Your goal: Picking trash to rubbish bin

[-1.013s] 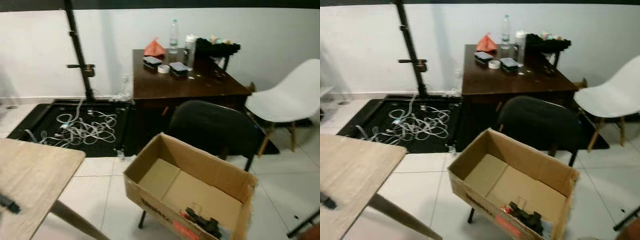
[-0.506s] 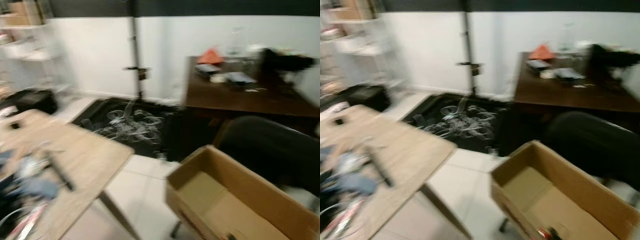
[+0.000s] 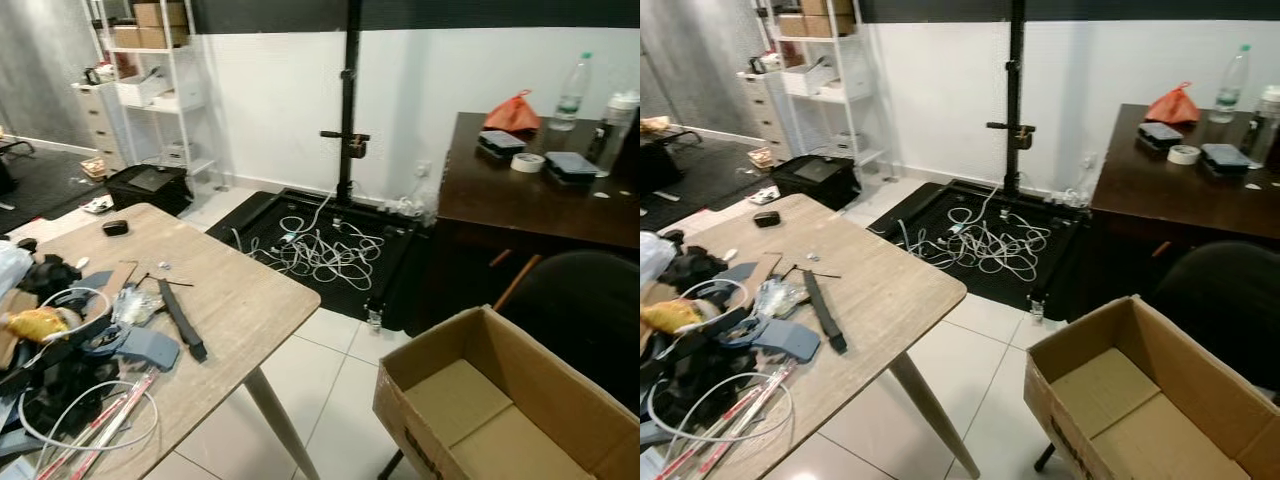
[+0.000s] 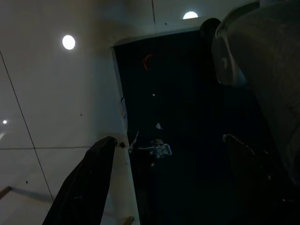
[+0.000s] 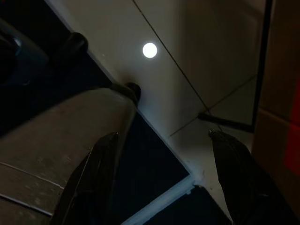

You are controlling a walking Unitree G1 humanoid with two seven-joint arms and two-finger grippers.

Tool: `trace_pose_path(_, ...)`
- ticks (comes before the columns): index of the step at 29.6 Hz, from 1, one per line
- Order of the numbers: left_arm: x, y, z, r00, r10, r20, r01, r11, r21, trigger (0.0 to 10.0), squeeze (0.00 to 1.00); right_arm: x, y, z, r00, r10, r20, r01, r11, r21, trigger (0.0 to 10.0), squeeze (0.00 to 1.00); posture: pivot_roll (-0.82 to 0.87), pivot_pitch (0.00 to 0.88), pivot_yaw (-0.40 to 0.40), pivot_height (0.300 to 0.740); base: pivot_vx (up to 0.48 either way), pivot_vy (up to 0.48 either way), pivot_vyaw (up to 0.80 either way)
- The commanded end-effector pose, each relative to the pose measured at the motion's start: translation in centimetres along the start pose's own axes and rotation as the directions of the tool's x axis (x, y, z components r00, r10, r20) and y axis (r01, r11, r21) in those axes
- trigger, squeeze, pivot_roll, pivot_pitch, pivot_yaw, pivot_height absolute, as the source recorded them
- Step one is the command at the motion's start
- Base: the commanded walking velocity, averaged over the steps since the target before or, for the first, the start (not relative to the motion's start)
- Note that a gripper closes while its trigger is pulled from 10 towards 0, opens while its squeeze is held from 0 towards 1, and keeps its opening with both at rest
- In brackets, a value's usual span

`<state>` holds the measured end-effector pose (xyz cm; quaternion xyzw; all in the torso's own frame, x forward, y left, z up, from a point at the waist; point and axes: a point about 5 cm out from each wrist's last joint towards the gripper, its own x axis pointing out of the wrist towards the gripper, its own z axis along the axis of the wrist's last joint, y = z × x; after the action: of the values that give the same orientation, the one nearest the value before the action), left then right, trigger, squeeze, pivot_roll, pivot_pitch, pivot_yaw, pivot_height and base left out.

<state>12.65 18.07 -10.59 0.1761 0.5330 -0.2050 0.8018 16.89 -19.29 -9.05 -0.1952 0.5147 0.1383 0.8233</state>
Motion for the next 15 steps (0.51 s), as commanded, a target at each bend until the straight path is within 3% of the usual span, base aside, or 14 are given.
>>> trace_pose_path(1,0.02,-0.73,-0.74,0.999,-0.023,-0.031,0.023,1.000,-0.004,10.0,0.00,-0.01,0.57,-0.83,0.999,0.015,-0.032,-0.015,1.000,0.008,10.0,0.00,-0.10,0.086,0.034,0.740,0.000,0.000,0.00)
trace_pose_path(4,0.02,-0.80,-0.83,0.999,-0.022,-0.038,0.022,1.000,0.011,10.0,0.00,-0.03,0.60,-0.98,0.999,0.016,-0.035,-0.016,1.000,0.009,10.0,0.00,-0.10,0.086,0.034,0.740,-0.090,0.000,0.00)
trace_pose_path(15,0.00,-0.71,-0.91,0.999,-0.013,-0.046,0.015,0.999,0.033,10.0,0.00,-0.05,0.50,-1.05,0.999,0.014,-0.037,-0.014,1.000,0.011,10.0,0.00,-0.10,0.086,0.032,0.740,-0.379,0.000,0.00)
